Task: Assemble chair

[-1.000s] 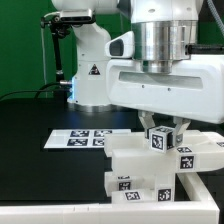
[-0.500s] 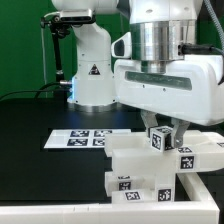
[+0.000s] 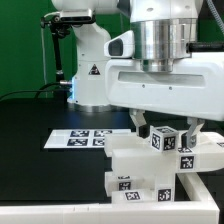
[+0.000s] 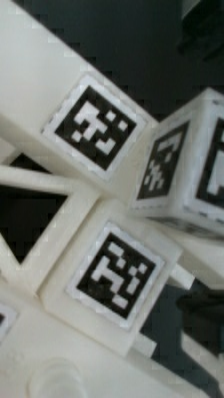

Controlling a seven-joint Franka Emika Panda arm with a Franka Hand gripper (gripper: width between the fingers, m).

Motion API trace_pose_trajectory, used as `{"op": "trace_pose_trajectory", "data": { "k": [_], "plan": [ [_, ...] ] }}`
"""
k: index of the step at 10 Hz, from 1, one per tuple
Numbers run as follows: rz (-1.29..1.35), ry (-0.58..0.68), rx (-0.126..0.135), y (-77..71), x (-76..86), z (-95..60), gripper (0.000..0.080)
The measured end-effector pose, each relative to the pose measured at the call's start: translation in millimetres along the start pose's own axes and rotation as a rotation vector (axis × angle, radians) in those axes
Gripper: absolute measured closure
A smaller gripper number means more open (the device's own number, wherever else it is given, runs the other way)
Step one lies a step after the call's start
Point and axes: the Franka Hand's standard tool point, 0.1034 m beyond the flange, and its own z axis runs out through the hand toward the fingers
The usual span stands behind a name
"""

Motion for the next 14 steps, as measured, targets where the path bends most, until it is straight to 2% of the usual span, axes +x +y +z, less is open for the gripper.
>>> {"op": "trace_pose_trajectory", "data": {
  "k": [8,11,12,13,14],
  "plan": [
    [-0.767,0.009,-0.019,0.8,0.6,0.4,0.0150],
    [-1.007,0.014,-0.038,1.9,2.6,0.4,0.0150],
    [-0.998,0.014,-0.037,2.7,3.7,0.3,0.0159],
    [-0.995,0.014,-0.037,2.8,3.7,0.3,0.0348],
    [-0.996,0.014,-0.037,2.8,3.8,0.3,0.0348]
  ]
}}
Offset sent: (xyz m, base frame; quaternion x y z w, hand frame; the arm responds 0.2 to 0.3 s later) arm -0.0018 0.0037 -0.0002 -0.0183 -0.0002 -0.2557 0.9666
